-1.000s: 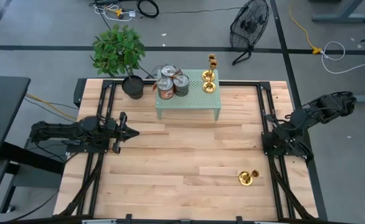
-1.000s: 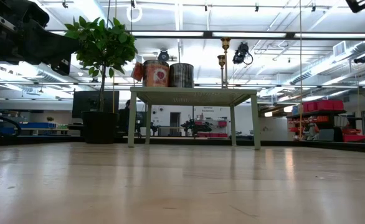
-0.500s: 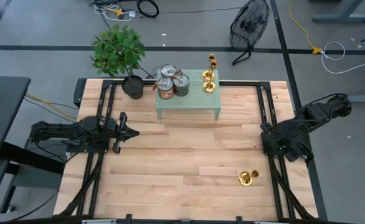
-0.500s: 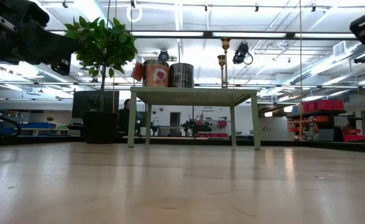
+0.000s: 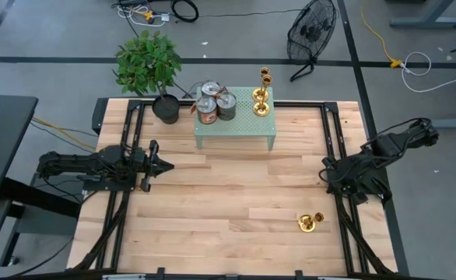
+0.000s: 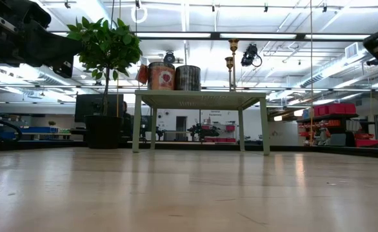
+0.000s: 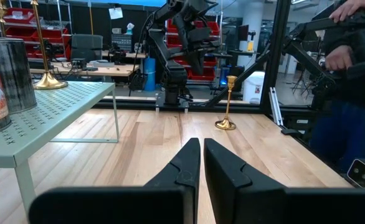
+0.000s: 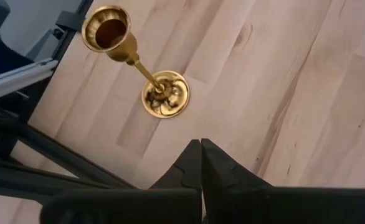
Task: Pick & Place candle stick holders
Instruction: Put the gold candle holder on the shelf
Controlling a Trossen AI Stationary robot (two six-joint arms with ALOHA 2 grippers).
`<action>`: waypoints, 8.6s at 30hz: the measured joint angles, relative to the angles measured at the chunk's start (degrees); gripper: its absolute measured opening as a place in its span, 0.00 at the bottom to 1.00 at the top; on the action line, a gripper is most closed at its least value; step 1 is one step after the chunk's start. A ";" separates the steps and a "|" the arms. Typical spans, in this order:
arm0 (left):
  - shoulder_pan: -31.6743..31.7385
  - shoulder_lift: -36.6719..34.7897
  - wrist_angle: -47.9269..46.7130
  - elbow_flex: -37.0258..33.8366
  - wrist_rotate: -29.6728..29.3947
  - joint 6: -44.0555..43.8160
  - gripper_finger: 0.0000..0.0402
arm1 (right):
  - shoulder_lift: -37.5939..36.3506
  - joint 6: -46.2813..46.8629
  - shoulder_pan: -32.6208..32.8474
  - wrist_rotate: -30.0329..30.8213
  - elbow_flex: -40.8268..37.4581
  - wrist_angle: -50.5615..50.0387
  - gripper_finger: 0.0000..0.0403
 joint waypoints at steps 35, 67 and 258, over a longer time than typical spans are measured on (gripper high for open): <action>0.02 0.00 0.00 0.00 0.00 0.00 0.07 | 8.96 8.38 3.87 1.60 4.20 2.89 0.00; 0.02 -0.01 -0.02 0.00 0.00 0.00 0.07 | 12.38 3.02 3.85 3.73 9.42 6.69 0.00; 0.00 -0.01 0.00 -0.01 0.00 0.01 0.07 | 14.44 -2.20 18.01 3.14 1.74 24.98 0.76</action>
